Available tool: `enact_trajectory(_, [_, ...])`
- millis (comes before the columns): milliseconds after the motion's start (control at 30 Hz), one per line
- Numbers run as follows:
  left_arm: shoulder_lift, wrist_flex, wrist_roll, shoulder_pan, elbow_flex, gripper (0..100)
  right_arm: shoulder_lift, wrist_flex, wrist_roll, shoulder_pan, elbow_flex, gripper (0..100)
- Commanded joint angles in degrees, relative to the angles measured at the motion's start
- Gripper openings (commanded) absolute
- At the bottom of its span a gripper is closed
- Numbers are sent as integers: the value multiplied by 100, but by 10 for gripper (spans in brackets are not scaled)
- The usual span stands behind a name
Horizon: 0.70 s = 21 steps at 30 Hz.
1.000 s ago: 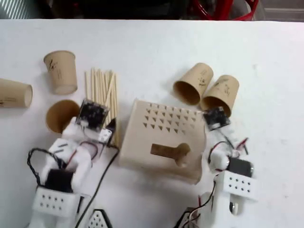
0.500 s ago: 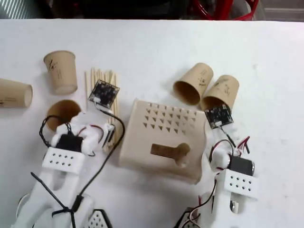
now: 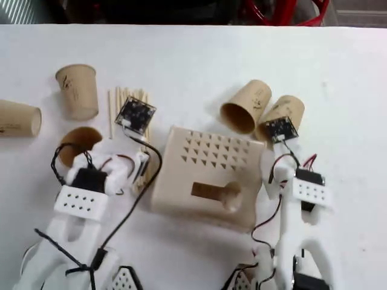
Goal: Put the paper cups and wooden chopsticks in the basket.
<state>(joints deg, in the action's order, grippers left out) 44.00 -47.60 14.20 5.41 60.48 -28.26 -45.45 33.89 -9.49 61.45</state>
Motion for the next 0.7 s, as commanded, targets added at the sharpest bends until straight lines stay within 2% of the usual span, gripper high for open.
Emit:
enact_trajectory(0, [-22,62,53,259,9,151,92,48,-35,347,-149,269])
enact_trajectory(200, [-22,97,53,716,211,147,-567,-409,-35,576,-176,269])
enact_trajectory(367, [-31,88,53,866,237,146,-1604,-1086,-70,1385,-185,269])
enact_trajectory(500, [-31,105,62,884,281,147,-2545,-1499,-281,1771,-273,269])
enact_trajectory(667, [-31,105,62,1253,299,150,-3011,-2211,-554,2316,-1231,269])
